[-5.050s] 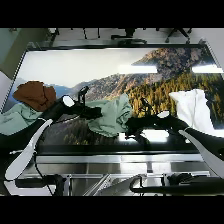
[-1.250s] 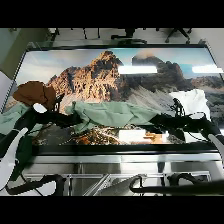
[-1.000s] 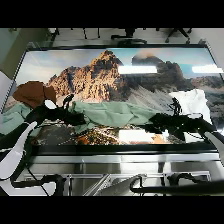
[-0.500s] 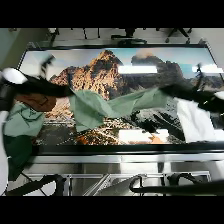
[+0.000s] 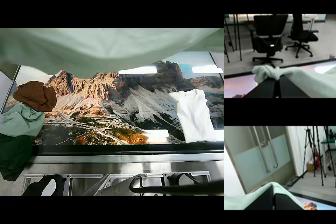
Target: Fold the shirts.
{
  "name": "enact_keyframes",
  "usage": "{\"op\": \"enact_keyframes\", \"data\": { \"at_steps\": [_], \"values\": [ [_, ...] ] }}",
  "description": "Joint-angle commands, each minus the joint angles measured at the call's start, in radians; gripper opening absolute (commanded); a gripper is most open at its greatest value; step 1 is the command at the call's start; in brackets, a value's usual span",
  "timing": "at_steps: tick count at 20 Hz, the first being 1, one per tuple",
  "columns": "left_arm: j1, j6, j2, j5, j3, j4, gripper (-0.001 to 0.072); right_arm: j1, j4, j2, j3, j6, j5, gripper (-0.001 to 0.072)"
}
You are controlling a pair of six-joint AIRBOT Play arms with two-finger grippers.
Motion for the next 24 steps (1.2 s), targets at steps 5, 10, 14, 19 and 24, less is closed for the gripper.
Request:
{"op": "enact_keyframes", "data": {
  "at_steps": [5, 10, 14, 19, 24],
  "values": [
    [0.023, 0.073, 0.154, 0.036, -0.322, 0.004, 0.0011, -0.019, -0.039, 0.025, -0.115, 0.039, 0.238, 0.0016],
    [-0.042, 0.129, -0.072, -0.047, -0.575, 0.005, 0.0012, 0.179, -0.198, 0.030, -0.743, -0.080, 0.041, 0.0016],
    [-0.135, 0.177, -0.396, 0.084, -0.678, 0.006, 0.0012, 0.333, -0.211, -0.176, -1.053, -0.208, -0.330, 0.0016],
    [-0.147, 0.148, -0.842, -0.033, -0.460, 0.004, 0.0021, 0.355, -0.016, -0.495, -0.995, -0.386, -0.363, 0.0019],
    [-0.146, 0.082, -0.956, -0.169, -0.183, 0.007, 0.0704, 0.340, -0.086, -0.518, -0.840, -0.404, -0.321, 0.0269]
  ]
}}
